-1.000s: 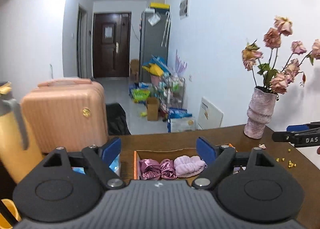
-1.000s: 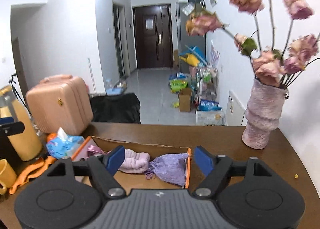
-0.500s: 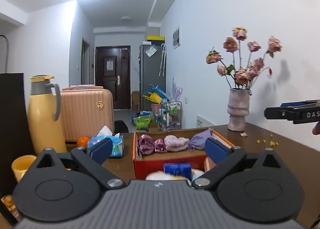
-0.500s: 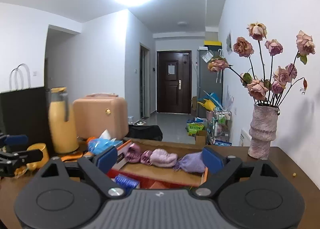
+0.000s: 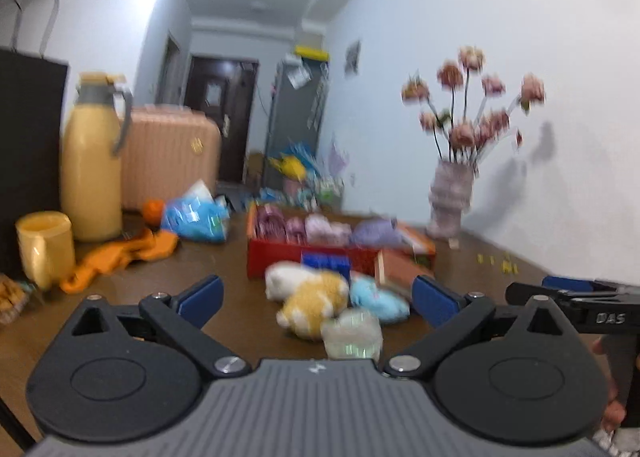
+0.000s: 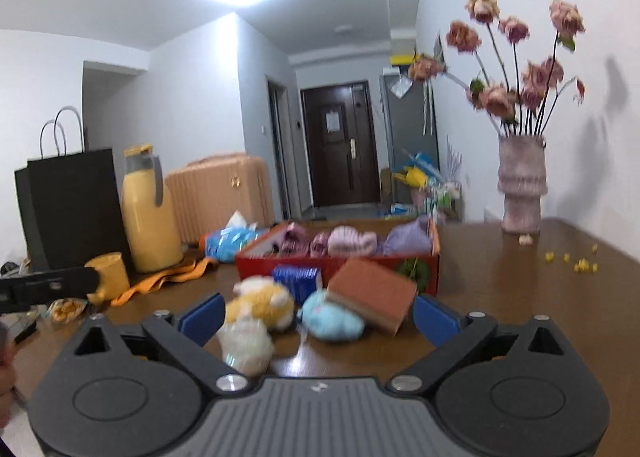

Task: Organize soft objects
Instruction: 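Lift both grippers out of the box back over the table, then grasp the brown-red sponge block with the left gripper while the right gripper grips it too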

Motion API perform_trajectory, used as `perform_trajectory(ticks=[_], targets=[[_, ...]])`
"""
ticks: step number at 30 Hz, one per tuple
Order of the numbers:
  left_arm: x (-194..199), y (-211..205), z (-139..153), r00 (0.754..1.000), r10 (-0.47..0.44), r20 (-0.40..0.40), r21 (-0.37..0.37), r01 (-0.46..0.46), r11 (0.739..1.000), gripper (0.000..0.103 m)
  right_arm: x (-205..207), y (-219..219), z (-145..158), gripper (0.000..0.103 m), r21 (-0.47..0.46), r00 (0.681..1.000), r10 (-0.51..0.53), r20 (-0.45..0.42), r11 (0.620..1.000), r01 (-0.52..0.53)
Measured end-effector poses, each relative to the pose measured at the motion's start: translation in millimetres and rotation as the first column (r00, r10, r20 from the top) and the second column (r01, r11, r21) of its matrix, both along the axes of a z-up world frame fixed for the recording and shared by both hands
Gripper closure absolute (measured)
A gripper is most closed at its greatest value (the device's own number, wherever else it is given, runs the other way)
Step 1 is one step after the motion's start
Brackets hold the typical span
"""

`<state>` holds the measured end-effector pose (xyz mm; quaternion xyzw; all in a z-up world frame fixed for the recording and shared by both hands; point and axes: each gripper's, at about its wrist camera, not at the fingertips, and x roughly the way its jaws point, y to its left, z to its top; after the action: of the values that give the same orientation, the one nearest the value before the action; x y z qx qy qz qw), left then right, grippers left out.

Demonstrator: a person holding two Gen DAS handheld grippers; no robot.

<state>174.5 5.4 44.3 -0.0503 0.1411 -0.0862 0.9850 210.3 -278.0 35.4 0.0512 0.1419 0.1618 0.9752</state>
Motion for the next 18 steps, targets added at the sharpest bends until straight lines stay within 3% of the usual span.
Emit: perform_trajectory(ticks=[6,18], targets=[[28.4,-8.6,-25.3,0.994,-0.017,-0.107,0.039,0.022,0.999,0.0,-3.6,4.7,-19.9,0.002,-0.097,0.997,-0.065,-0.034,0.993,0.061],[84.9,-22.8,-52.1,0.976,-0.041,-0.216,0.037,0.05,0.998,0.001,50.8,4.0,-39.4,0.004,-0.009,0.988,-0.018,-0.156,1.0,0.016]])
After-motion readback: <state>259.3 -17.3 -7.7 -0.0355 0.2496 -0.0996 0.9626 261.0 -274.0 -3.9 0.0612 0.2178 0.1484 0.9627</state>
